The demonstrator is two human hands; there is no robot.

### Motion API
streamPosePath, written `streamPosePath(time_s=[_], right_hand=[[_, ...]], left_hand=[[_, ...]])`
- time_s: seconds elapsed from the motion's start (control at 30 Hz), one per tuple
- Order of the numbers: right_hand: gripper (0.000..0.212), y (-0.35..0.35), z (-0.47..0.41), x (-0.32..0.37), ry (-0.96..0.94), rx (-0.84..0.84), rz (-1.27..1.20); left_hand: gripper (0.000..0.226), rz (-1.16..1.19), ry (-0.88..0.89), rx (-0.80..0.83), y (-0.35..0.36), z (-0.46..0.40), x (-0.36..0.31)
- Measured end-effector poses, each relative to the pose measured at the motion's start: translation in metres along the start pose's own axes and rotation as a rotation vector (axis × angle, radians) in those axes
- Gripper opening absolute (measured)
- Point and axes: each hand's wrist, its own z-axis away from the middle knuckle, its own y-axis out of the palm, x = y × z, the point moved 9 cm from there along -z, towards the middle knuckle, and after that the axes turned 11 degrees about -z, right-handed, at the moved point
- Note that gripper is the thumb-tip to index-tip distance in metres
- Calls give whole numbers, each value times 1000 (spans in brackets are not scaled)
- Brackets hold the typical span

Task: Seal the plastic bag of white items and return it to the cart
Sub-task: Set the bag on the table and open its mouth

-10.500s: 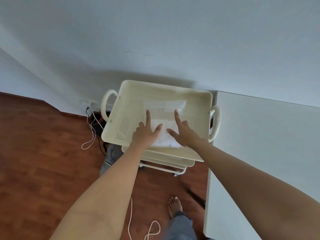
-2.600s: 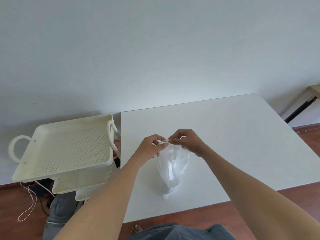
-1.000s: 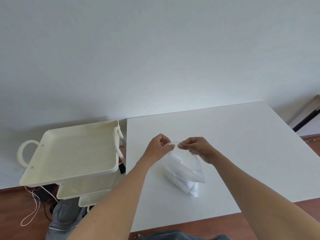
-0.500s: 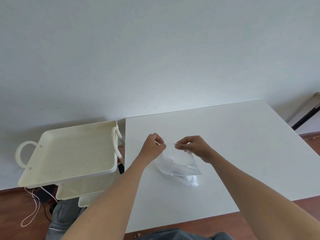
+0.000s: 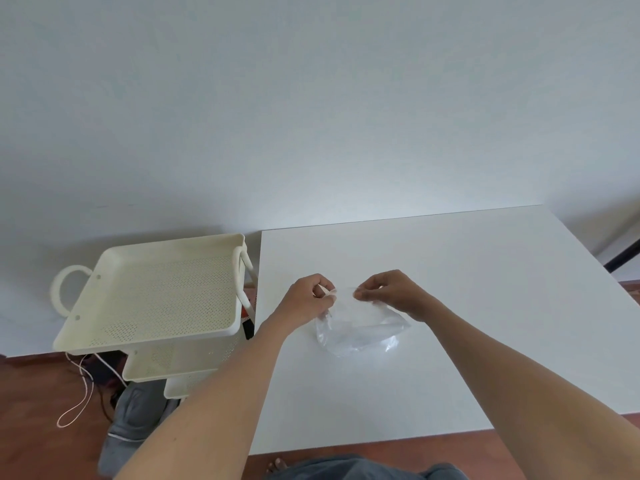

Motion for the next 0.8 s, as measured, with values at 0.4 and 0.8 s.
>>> streamPosePath(time_s=[0.4, 0.8], right_hand=[[25, -4, -4, -6, 75, 50, 21], [17, 10, -8, 22, -127, -16, 59]], left_hand=[[9, -5, -67, 10, -5, 1, -5], [15, -22, -24, 21, -5, -3, -16]])
